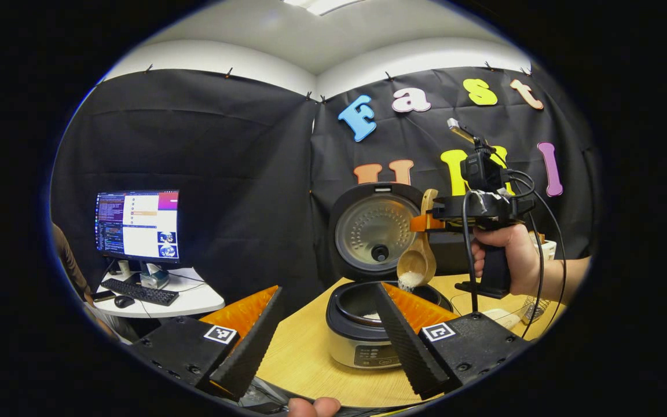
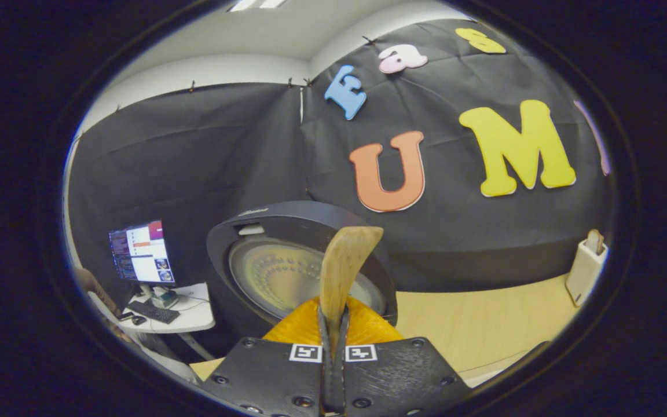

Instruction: Close the left gripper, press the button to open the rice cooker; take a wooden spoon from the chopstick holder with the right hand, scoop a spoonful of rice and pour it into the rice cooker, then put the wooden spoon back into the chopstick holder.

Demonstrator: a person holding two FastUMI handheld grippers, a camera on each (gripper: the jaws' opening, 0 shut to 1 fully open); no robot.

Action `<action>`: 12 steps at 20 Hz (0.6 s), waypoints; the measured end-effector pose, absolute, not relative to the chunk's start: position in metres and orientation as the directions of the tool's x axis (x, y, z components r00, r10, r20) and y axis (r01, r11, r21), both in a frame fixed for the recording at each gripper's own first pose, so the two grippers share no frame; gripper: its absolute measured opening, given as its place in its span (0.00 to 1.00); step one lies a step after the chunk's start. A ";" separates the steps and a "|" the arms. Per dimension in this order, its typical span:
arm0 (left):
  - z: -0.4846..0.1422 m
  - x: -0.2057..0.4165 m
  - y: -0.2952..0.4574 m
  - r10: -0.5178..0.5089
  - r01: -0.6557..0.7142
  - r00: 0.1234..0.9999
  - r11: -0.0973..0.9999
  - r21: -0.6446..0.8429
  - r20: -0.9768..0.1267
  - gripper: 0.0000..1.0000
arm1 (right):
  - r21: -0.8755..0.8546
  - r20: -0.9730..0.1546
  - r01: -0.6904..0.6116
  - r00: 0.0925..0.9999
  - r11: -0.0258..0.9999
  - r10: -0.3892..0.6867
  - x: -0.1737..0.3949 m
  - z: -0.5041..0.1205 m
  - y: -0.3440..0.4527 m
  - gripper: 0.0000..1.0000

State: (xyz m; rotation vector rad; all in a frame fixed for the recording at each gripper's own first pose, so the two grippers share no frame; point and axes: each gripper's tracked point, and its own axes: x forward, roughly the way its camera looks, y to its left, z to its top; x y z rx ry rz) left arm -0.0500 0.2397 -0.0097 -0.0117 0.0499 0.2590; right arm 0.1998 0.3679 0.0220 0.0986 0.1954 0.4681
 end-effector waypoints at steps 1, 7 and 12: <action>-0.010 -0.050 0.239 0.249 -0.250 0.967 0.968 -0.020 -0.051 1.00 | 0.109 -0.150 -0.440 0.879 0.892 0.452 0.200 0.027 0.369 0.00; -0.008 -0.051 0.240 0.242 -0.243 0.969 0.970 -0.029 -0.042 1.00 | -0.105 -0.058 -0.448 0.894 0.888 0.445 0.193 0.050 0.381 0.00; -0.004 -0.052 0.238 0.241 -0.243 0.970 0.968 -0.064 -0.035 1.00 | -0.300 -0.060 -0.453 0.887 0.840 0.457 0.184 0.048 0.400 0.00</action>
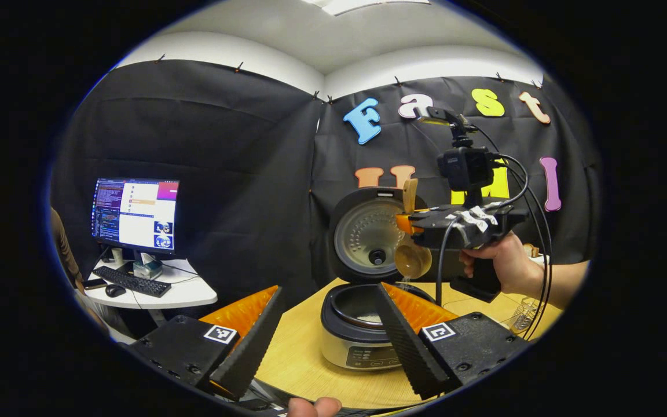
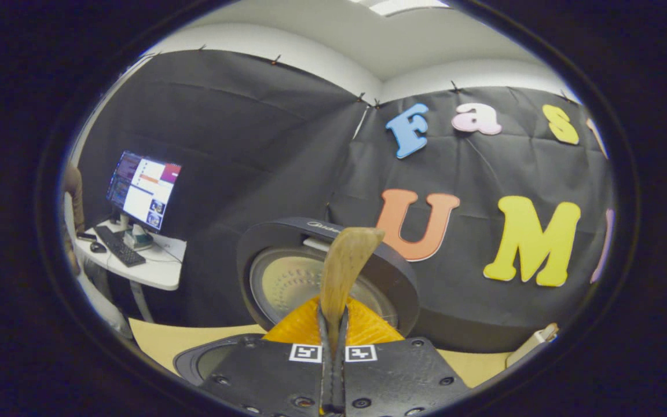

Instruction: Close the left gripper, press the button to open the rice cooker; take a wooden spoon from the chopstick holder with the right hand, scoop a spoonful of rice and pour it into the rice cooker, then put the wooden spoon back into the chopstick holder.

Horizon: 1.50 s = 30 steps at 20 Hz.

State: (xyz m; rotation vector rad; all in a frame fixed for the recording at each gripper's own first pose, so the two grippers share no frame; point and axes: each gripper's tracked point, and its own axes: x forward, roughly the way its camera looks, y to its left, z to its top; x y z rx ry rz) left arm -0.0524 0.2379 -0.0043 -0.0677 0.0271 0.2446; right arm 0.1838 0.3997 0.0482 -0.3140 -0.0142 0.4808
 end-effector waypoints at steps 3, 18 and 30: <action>-0.004 -0.053 0.241 0.248 -0.250 0.968 0.966 -0.060 -0.035 1.00 | -0.320 -0.060 -0.465 0.879 0.825 0.472 0.177 0.047 0.406 0.00; 0.003 -0.052 0.221 0.207 -0.208 0.978 0.976 -0.072 -0.016 1.00 | 0.016 -0.080 -0.498 0.864 0.867 0.498 0.140 0.083 0.343 0.00; 0.007 -0.044 0.190 0.138 -0.137 0.990 0.990 -0.035 0.000 1.00 | 0.168 -0.057 -0.246 0.964 0.954 0.259 0.115 0.091 0.154 0.00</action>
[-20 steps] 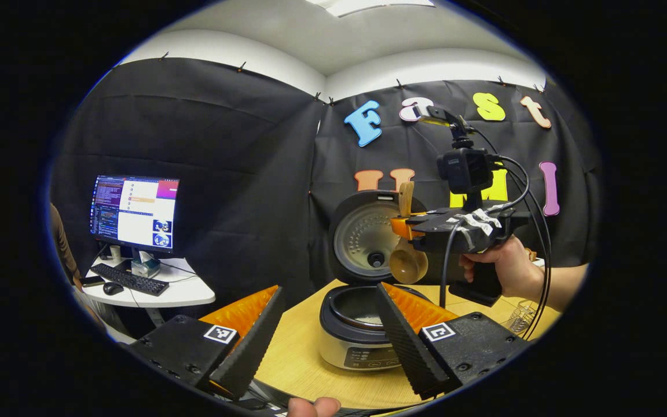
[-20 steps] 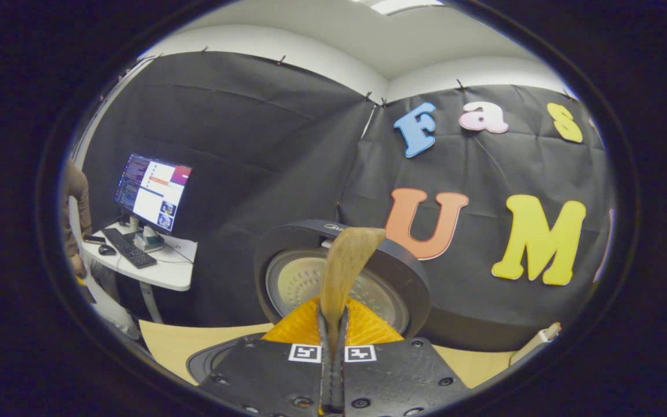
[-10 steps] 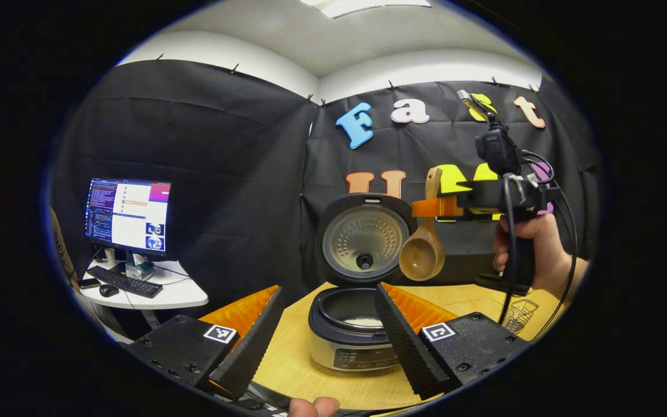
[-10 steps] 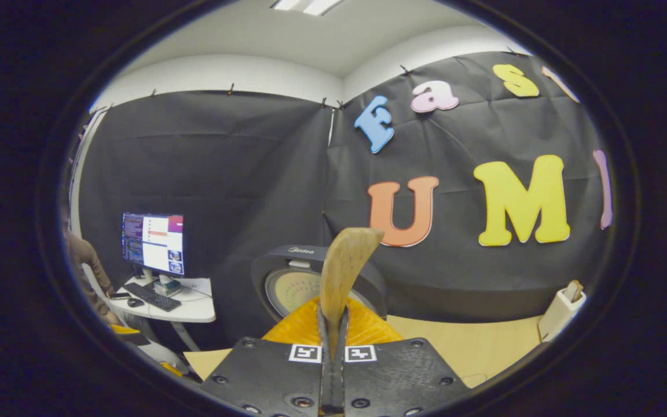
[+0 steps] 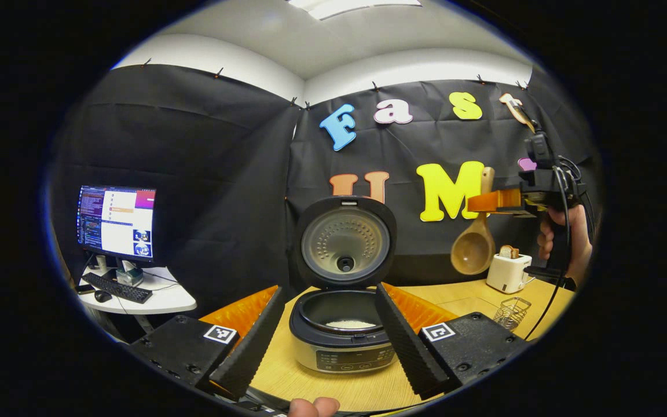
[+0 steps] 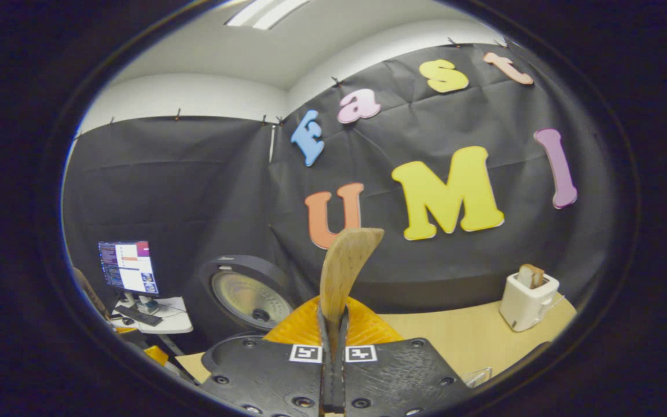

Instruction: Close the left gripper, press the button to open the rice cooker; take a wooden spoon from the chopstick holder with the right hand, scoop a spoonful of rice and pour it into the rice cooker, then put the wooden spoon back into the chopstick holder.

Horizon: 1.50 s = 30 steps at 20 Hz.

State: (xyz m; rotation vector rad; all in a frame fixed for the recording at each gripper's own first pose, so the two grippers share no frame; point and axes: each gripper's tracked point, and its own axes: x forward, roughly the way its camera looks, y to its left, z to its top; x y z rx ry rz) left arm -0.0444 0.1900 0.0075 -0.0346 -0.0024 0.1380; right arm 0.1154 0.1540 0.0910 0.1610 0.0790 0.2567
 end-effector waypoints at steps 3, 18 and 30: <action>0.010 -0.041 0.180 0.113 -0.113 0.994 0.993 -0.035 0.008 1.00 | 0.191 -0.065 -0.128 0.988 0.973 0.143 0.115 0.080 0.091 0.00; -0.003 -0.035 0.167 0.073 -0.074 0.997 0.997 -0.021 -0.032 1.00 | 0.253 -0.183 0.204 0.970 0.945 -0.161 0.111 -0.036 -0.045 0.00; 0.001 -0.038 0.168 0.072 -0.073 0.997 0.997 -0.022 -0.023 1.00 | 0.215 -0.236 0.242 0.953 0.946 -0.190 0.118 -0.100 -0.040 0.00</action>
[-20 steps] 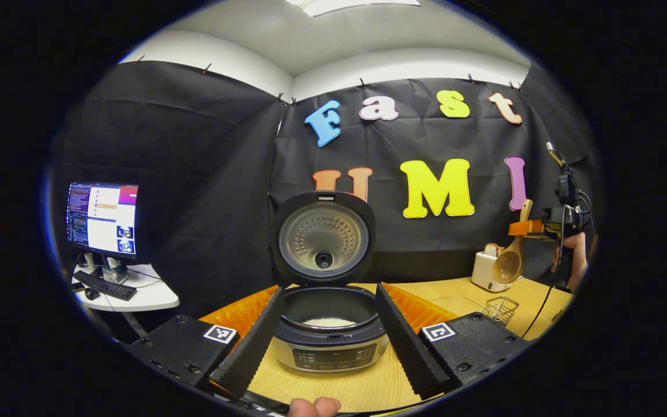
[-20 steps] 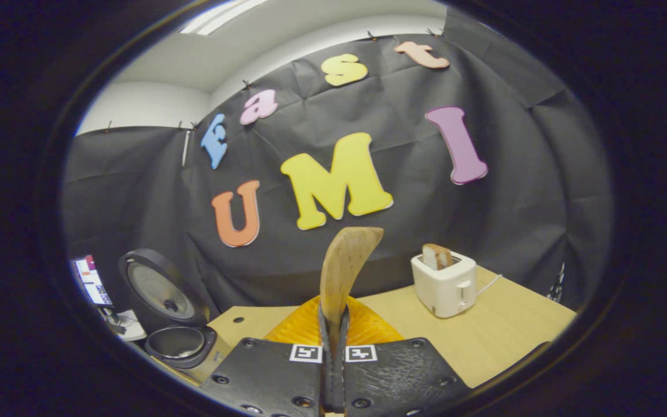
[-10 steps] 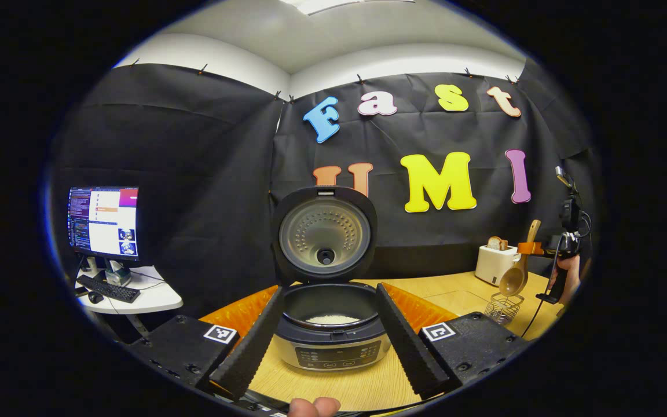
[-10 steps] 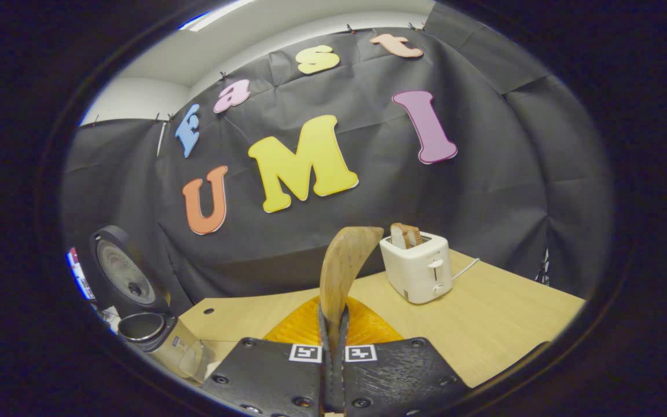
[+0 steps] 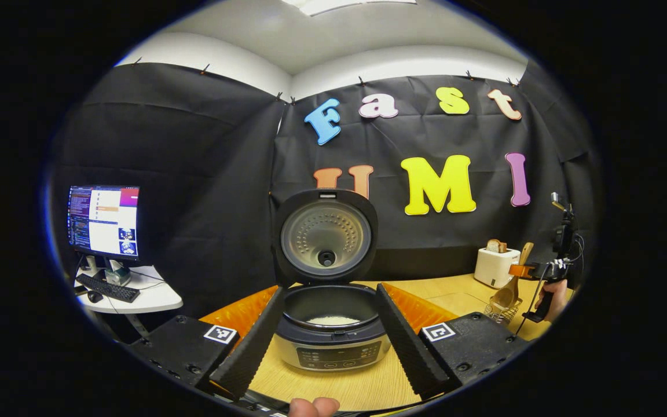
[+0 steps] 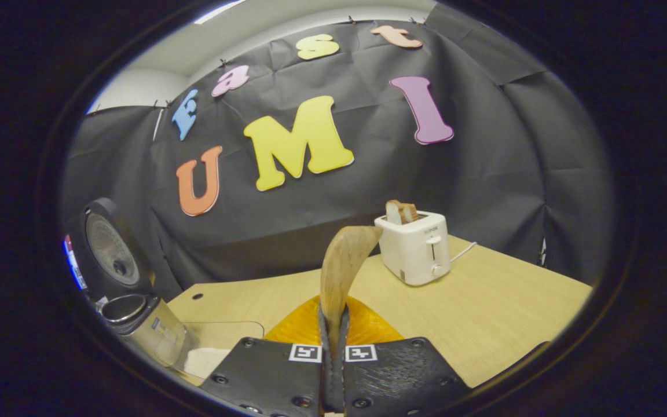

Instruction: Close the left gripper, press the button to open the rice cooker; take a wooden spoon from the chopstick holder with the right hand, scoop a spoonful of rice and pour it into the rice cooker, then put the wooden spoon back into the chopstick holder.

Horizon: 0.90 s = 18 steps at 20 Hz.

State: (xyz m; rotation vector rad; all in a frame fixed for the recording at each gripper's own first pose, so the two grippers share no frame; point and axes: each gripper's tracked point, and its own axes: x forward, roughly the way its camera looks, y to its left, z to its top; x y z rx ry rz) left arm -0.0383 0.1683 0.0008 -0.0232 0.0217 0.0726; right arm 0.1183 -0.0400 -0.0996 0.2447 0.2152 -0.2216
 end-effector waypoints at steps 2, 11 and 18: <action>0.002 -0.038 0.168 0.072 -0.072 0.997 0.997 -0.023 -0.018 1.00 | 0.208 -0.250 0.241 0.950 0.948 -0.187 0.118 -0.110 -0.037 0.00; 0.005 -0.039 0.172 0.086 -0.086 0.996 0.996 -0.034 -0.008 1.00 | 0.253 -0.248 0.246 0.951 0.936 -0.184 0.108 -0.121 -0.038 0.09; 0.007 -0.040 0.175 0.105 -0.105 0.995 0.994 -0.044 -0.004 1.00 | 0.248 -0.235 0.249 0.953 0.936 -0.191 0.099 -0.123 -0.047 0.74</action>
